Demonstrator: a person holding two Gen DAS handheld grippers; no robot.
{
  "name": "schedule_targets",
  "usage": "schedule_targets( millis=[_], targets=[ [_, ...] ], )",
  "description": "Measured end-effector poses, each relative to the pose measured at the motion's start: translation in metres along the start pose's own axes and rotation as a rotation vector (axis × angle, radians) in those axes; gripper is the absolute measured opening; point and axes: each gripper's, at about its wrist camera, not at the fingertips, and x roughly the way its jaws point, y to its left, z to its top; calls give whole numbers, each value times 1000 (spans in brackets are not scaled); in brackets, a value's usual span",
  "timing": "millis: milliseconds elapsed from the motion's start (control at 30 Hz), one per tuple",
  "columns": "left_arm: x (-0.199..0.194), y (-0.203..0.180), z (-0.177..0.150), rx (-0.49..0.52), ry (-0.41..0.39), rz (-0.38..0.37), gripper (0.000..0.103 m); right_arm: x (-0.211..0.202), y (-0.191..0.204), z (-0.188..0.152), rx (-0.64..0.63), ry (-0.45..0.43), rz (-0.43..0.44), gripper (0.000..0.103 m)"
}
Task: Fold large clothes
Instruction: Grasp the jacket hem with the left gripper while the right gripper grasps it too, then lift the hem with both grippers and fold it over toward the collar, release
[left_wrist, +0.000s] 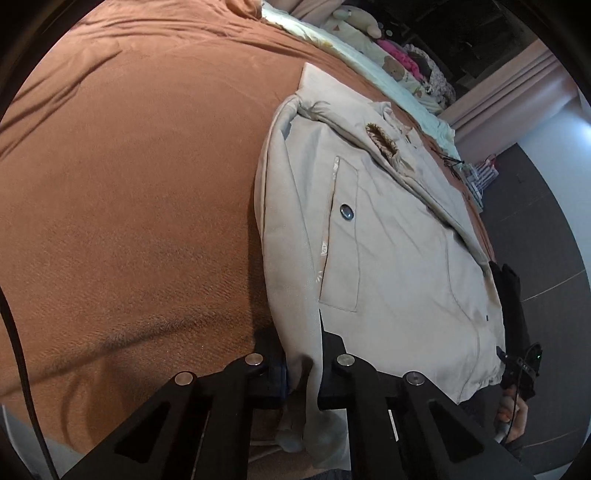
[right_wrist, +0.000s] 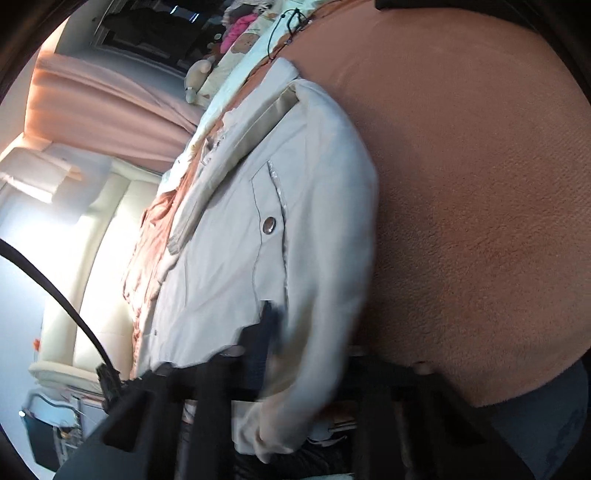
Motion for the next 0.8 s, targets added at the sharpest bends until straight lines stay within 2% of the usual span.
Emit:
schedule_targets(
  millis=[133,433,600,800],
  targets=[
    [-24,-17,1,31,-61,-5,5,-20,19,5,-54,-68,17,1],
    [-79,-51,1,64,-157,-54,4,-84,57,1,-144,-174,86,0],
    [-119,-64,-9,72,-222,-90,4,-128,65,-18,-190,-205,128,0],
    [-171,-76,-26,85,-276,-140,4,-159,65,-42,-238,-245,147,0]
  ],
)
